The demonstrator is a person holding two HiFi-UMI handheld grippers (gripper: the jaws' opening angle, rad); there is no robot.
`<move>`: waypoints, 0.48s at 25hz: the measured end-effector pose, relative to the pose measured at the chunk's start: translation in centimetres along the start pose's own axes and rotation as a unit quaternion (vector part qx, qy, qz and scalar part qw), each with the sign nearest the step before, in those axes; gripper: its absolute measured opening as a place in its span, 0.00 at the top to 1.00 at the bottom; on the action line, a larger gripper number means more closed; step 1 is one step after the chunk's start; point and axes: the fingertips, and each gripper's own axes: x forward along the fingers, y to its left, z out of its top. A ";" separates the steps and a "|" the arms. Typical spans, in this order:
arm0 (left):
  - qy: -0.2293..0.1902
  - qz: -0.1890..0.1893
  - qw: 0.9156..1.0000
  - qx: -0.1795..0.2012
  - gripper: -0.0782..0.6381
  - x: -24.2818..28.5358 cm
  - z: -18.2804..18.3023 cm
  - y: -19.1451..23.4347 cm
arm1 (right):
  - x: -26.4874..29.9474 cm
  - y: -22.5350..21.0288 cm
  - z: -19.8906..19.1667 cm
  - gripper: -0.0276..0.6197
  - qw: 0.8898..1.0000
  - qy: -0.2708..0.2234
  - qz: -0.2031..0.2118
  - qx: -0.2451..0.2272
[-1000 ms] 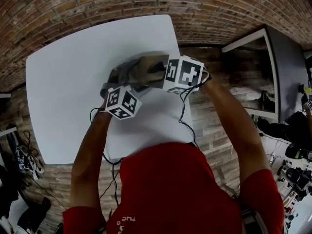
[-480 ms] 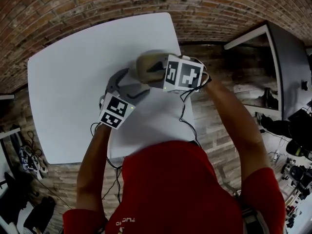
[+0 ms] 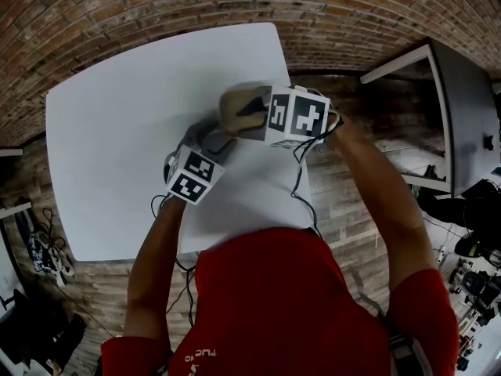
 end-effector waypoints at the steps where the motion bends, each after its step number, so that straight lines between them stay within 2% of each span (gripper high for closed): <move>1: 0.001 0.003 1.000 0.001 0.59 0.1 0.0 0.1 | -0.3 -0.1 0.2 0.73 1.000 -0.001 0.001 -0.001; 7: -0.004 0.014 1.000 -0.003 0.61 0.3 0.1 0.4 | -2.5 -1.7 2.0 0.82 1.000 -0.013 -0.005 -0.012; 12: -0.002 0.017 1.000 -0.002 0.61 0.6 0.0 0.2 | -4.8 -4.2 3.4 0.87 0.998 -0.027 -0.046 -0.035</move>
